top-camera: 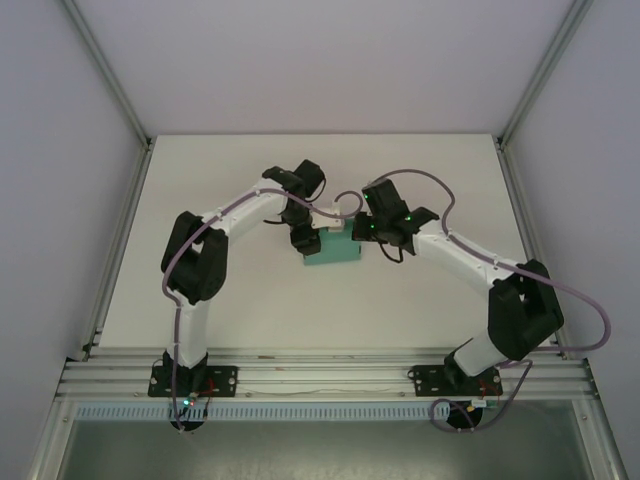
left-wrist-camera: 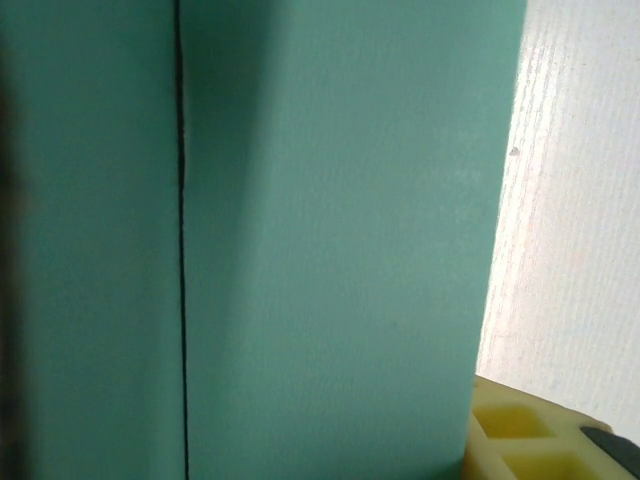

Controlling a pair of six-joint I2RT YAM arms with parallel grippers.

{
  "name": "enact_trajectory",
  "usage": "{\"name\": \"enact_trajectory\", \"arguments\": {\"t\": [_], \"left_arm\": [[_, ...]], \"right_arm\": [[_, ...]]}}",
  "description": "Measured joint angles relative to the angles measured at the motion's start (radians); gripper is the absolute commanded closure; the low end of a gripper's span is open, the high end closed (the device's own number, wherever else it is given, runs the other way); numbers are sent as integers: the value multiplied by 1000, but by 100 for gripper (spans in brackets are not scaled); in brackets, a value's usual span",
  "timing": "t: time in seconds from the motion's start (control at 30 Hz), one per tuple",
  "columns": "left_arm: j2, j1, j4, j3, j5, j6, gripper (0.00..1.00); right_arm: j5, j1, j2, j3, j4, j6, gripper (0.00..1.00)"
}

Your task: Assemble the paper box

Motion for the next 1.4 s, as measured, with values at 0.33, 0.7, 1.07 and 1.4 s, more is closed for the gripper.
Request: {"name": "enact_trajectory", "arguments": {"t": [0.33, 0.7, 1.07, 1.4], "left_arm": [[-17, 0, 38, -28, -2, 0, 51], [-18, 0, 57, -30, 0, -29, 38], [-188, 0, 225, -150, -16, -207, 0], [-474, 1, 384, -412, -237, -614, 21]], "right_arm": [[-2, -5, 0, -42, 52, -35, 100], [2, -5, -80, -250, 335, -154, 100], [22, 18, -80, -261, 360, -159, 100], [106, 61, -80, -261, 356, -129, 100]]}}
